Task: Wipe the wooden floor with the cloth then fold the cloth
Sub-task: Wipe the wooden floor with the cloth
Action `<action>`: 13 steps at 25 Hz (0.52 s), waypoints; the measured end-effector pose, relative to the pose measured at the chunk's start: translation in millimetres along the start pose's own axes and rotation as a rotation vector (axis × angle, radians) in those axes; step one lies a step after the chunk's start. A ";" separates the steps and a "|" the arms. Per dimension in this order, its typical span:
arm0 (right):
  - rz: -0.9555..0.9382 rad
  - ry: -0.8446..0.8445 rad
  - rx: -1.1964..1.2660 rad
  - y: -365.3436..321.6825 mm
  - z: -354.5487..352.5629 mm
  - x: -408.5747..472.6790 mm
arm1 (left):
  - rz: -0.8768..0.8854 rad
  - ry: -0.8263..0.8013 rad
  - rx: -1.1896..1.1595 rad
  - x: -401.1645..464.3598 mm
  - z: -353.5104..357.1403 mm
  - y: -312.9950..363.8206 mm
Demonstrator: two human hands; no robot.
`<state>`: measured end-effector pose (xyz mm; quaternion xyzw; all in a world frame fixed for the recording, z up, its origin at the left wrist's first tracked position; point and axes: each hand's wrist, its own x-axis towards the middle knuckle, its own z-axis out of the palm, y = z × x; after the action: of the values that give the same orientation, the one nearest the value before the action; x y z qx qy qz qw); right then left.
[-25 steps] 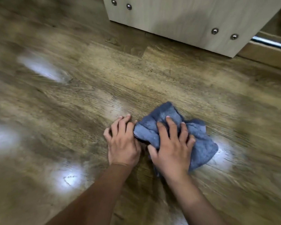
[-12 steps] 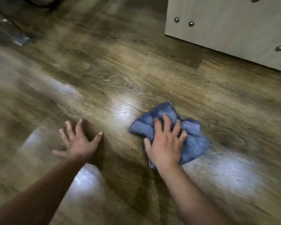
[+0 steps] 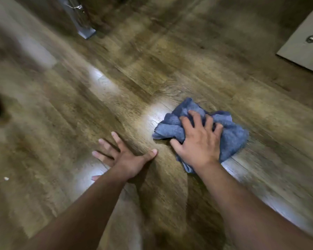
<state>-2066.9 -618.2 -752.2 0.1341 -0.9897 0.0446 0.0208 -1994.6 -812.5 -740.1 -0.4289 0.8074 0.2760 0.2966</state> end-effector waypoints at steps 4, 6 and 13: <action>-0.036 0.014 -0.019 0.0 6.2 15.4 | 0.033 -0.068 -0.024 -4.1 -13.1 -4.5; -0.033 0.002 -0.016 -0.6 4.2 14.7 | 0.052 -0.031 -0.067 -3.2 -37.6 -28.5; -0.070 -0.011 0.022 -0.2 3.7 16.1 | -0.173 0.028 -0.164 -10.5 -70.0 -156.1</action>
<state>-2082.4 -623.0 -755.0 0.1693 -0.9840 0.0538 0.0154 -1873.0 -930.8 -715.5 -0.5236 0.7460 0.3087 0.2720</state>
